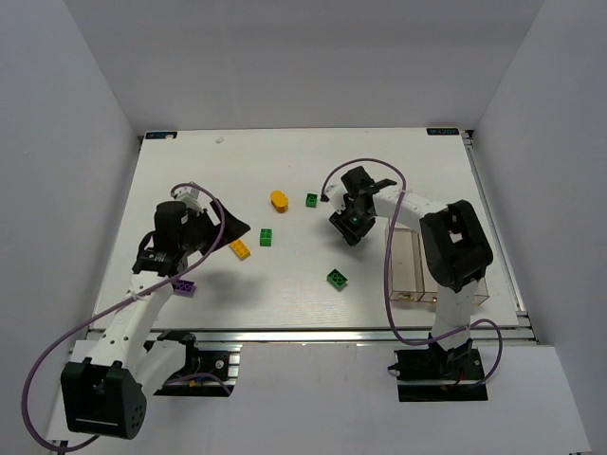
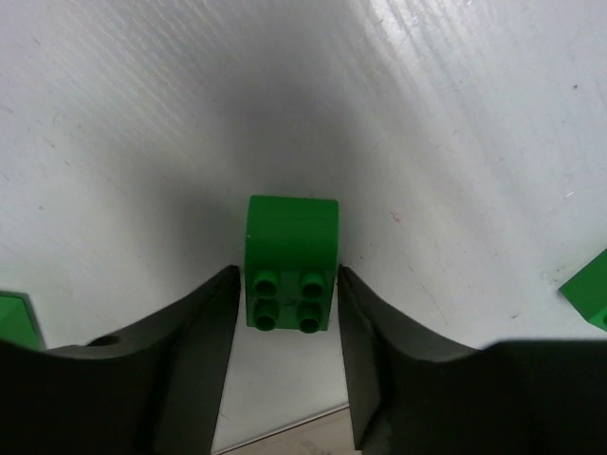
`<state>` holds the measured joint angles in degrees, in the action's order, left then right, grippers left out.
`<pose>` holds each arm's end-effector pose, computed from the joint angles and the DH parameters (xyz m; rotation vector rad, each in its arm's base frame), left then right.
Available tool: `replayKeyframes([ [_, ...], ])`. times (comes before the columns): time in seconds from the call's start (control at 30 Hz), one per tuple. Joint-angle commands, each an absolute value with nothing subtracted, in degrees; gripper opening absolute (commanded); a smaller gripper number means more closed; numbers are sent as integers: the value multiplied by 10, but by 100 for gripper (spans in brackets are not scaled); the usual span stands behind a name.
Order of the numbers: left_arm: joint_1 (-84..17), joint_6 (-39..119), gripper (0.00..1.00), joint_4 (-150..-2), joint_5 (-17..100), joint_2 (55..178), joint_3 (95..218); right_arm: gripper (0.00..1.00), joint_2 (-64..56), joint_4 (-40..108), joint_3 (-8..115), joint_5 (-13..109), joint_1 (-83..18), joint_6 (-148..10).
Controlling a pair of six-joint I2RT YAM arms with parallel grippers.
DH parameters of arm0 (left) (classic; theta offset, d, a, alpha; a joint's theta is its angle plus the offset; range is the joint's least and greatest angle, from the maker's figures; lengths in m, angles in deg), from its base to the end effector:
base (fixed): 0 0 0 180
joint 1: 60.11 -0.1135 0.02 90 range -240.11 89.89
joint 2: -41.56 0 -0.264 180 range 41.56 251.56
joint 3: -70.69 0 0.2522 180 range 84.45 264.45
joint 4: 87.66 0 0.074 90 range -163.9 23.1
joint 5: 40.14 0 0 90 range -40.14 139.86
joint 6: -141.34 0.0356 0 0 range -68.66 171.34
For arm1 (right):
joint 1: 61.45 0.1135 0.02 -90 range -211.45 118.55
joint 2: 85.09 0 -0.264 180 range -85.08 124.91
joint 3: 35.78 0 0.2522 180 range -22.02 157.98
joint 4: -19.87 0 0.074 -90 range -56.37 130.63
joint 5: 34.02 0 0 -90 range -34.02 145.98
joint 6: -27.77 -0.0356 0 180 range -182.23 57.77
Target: Sort the legos into containers by color
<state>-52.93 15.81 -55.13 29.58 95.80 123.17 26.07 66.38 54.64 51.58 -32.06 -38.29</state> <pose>0.2034 -0.0381 0.2595 -0.3419 2.2149 -0.8010 0.3415 0.1955 0.1694 -1.2512 2.4442 0.1316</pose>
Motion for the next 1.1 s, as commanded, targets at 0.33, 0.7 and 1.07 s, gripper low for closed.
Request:
replayKeyframes([
  [0.33,-525,194,93,-552,286,1057,1288,0,209,706,576,421,-326,-362],
  [0.7,-492,244,92,-509,311,1203,1385,0,-7,770,528,422,-386,-375],
  [1.07,-417,266,94,-496,358,1288,1445,0,-116,757,393,462,-457,-379],
])
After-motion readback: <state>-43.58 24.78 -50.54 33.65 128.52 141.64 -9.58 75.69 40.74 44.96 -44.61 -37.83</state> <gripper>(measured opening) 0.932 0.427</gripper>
